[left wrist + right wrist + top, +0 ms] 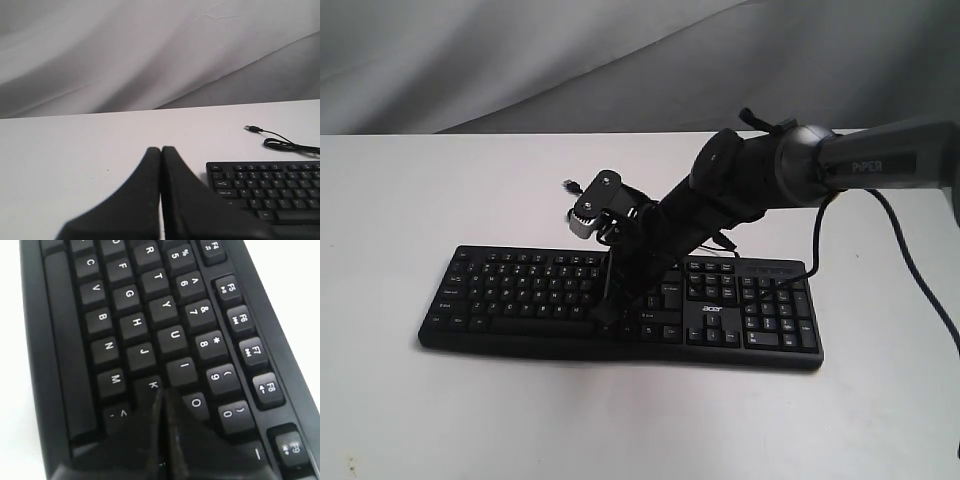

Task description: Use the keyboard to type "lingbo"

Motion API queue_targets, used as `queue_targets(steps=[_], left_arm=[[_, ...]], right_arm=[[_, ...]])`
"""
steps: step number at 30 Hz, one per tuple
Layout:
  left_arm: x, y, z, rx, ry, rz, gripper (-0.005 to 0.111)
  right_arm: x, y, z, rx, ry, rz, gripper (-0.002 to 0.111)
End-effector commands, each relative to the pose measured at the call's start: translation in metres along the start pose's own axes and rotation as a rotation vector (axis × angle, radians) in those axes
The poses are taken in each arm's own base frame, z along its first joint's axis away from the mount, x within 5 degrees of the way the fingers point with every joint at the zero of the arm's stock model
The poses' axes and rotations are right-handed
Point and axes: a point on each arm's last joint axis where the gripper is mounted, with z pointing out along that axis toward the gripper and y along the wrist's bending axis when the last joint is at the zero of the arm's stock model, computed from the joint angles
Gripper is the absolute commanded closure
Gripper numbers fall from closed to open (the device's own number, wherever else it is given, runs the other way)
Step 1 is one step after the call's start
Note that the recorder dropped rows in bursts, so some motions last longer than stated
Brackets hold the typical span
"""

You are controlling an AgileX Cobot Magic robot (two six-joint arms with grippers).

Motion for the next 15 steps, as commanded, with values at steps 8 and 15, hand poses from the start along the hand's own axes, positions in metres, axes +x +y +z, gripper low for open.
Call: queue_targets(steps=[8,15], left_arm=[[0.001,0.0,0.0,0.006,-0.006,-0.001,0.106],[0.001,0.0,0.0,0.006,-0.006,-0.001,0.106]], right_arm=[[-0.01,0.001,-0.007,0.016,-0.034,-0.019,0.108],[-0.032,0.0,-0.008,0.038,-0.071,-0.042,0.108]])
